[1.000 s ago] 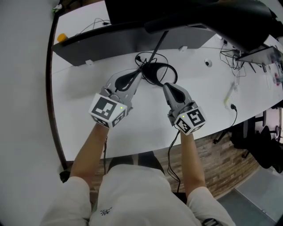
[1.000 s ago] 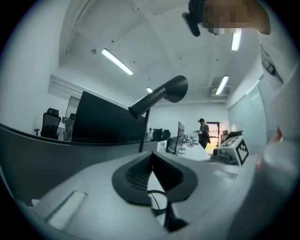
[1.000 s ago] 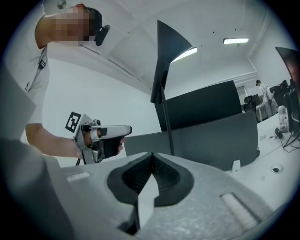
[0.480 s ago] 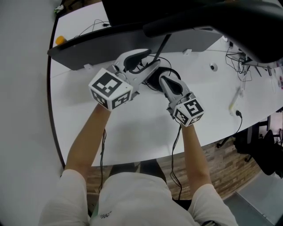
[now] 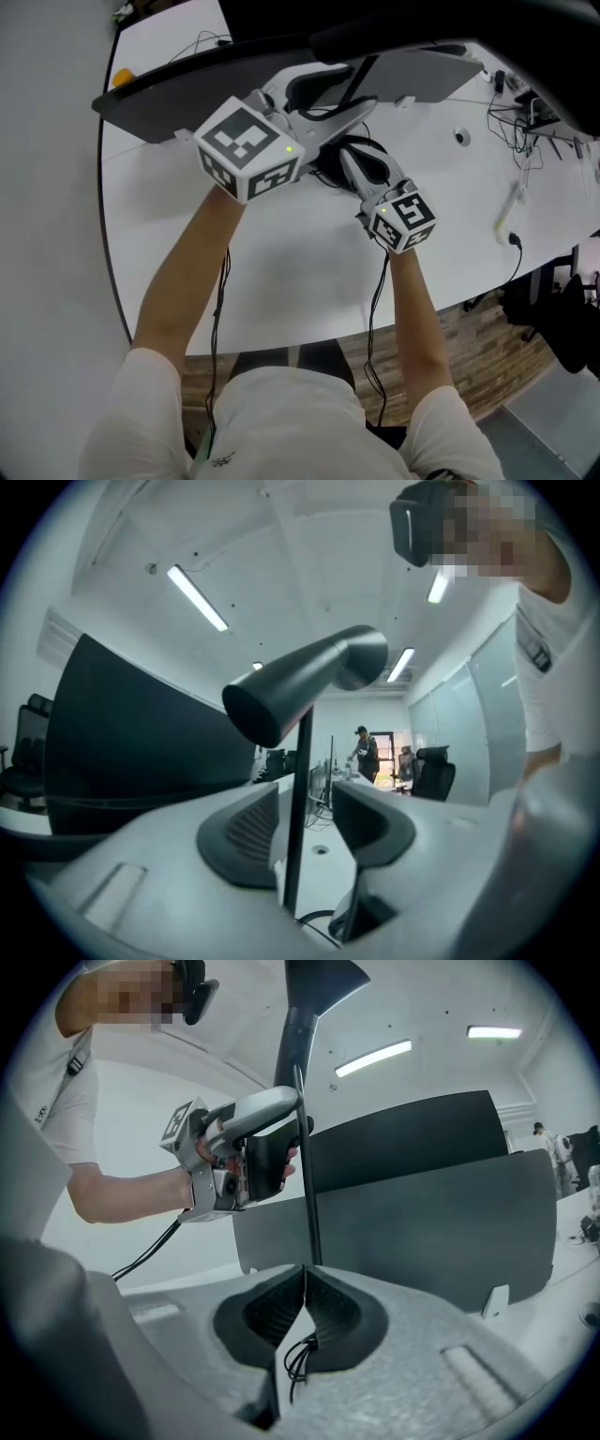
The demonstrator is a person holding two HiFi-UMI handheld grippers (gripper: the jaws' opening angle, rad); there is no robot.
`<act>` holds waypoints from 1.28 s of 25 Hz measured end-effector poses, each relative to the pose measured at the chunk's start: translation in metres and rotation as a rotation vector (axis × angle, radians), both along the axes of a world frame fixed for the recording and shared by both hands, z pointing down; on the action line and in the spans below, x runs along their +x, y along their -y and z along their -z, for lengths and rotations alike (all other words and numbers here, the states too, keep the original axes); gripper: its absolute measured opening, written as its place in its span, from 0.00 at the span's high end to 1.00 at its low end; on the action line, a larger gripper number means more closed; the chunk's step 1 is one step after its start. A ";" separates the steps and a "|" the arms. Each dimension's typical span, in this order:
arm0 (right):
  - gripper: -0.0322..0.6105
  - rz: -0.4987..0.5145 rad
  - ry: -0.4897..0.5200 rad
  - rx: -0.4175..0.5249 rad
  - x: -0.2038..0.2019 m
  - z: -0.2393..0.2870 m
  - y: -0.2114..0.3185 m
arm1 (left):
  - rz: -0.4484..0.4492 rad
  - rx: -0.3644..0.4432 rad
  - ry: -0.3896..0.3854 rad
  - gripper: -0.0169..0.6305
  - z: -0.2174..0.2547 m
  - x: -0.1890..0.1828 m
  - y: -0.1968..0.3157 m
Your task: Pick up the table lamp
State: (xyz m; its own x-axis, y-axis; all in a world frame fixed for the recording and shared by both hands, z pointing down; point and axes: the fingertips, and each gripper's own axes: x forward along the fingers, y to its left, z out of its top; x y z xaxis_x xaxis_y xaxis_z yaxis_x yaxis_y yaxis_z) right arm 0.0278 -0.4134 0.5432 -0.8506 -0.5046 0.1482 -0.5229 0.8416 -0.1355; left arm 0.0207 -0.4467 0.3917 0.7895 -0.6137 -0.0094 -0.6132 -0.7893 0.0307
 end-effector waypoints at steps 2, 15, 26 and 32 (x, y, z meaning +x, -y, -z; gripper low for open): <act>0.94 -0.004 0.004 0.003 0.001 -0.002 0.002 | -0.010 0.005 -0.014 0.71 0.002 -0.002 0.002; 0.84 -0.021 0.019 0.005 0.001 -0.007 0.013 | -0.005 0.056 -0.040 0.90 0.012 0.003 0.006; 0.76 0.025 -0.005 0.002 -0.022 -0.025 0.026 | 0.070 0.108 -0.029 0.91 0.016 0.003 0.006; 0.72 0.047 -0.031 -0.013 -0.038 -0.041 0.034 | 0.137 0.115 -0.035 0.91 0.017 0.000 0.006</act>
